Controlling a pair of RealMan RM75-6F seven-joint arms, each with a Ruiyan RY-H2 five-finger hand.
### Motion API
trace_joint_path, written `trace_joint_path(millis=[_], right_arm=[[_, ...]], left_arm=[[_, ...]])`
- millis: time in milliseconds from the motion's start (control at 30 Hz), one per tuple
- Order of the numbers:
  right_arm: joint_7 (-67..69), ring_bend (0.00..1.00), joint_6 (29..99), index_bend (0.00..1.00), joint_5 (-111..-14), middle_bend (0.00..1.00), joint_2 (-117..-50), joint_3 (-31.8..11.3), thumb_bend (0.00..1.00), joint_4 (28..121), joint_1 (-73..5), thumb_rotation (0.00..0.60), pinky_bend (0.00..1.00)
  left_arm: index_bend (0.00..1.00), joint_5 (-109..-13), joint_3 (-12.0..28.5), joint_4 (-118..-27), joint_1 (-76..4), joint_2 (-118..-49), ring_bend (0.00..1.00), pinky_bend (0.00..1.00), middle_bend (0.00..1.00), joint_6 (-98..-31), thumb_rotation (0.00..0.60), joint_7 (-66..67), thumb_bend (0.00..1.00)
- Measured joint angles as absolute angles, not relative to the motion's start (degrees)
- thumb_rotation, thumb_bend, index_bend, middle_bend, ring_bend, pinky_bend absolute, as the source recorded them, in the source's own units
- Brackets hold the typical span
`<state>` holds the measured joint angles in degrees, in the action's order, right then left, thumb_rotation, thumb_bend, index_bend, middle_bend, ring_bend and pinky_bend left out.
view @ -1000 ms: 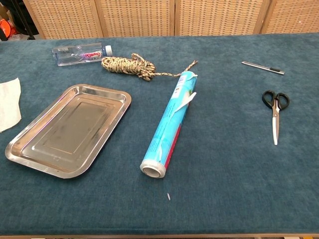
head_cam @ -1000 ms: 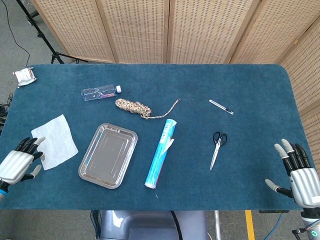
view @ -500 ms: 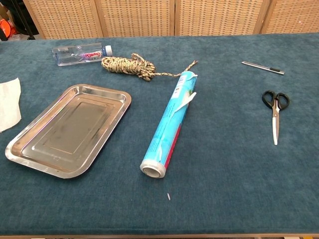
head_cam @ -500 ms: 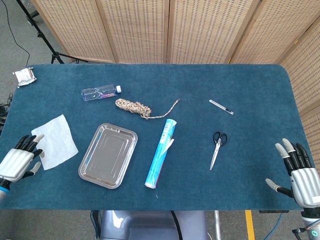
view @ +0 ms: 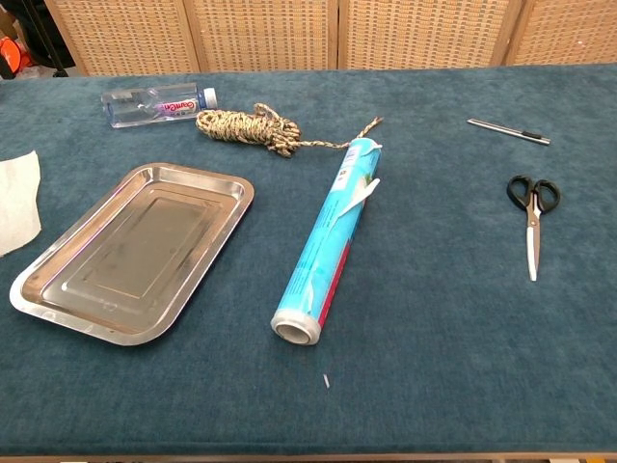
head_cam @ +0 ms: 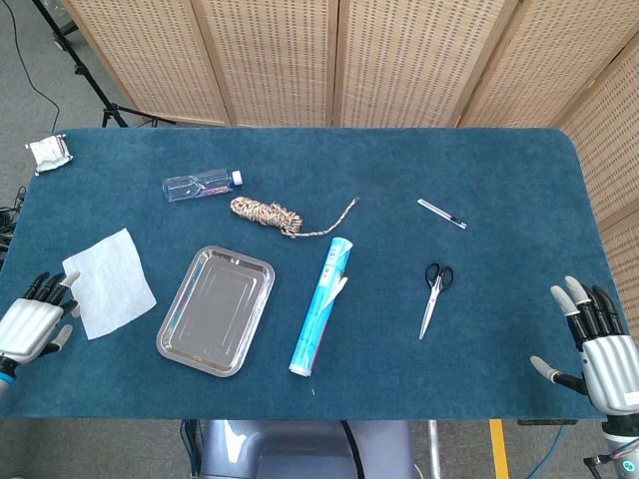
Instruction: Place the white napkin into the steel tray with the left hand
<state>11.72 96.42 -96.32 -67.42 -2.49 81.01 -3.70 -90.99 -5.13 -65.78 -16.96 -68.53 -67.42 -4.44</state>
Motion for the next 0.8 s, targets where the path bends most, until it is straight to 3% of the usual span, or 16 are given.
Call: trace_joint_path(millis=[800], right_arm=[[12.6, 0.00, 96.8, 0.00, -96.1, 0.00, -67.6, -2.8, 0.00, 80.6, -3.6, 0.600, 0.00]], left_arm=[[0.45, -90.8, -5.3, -55.7, -17.2, -74.6, 0.00, 0.00, 0.00, -66.4, 0.534, -4.3, 0.47]])
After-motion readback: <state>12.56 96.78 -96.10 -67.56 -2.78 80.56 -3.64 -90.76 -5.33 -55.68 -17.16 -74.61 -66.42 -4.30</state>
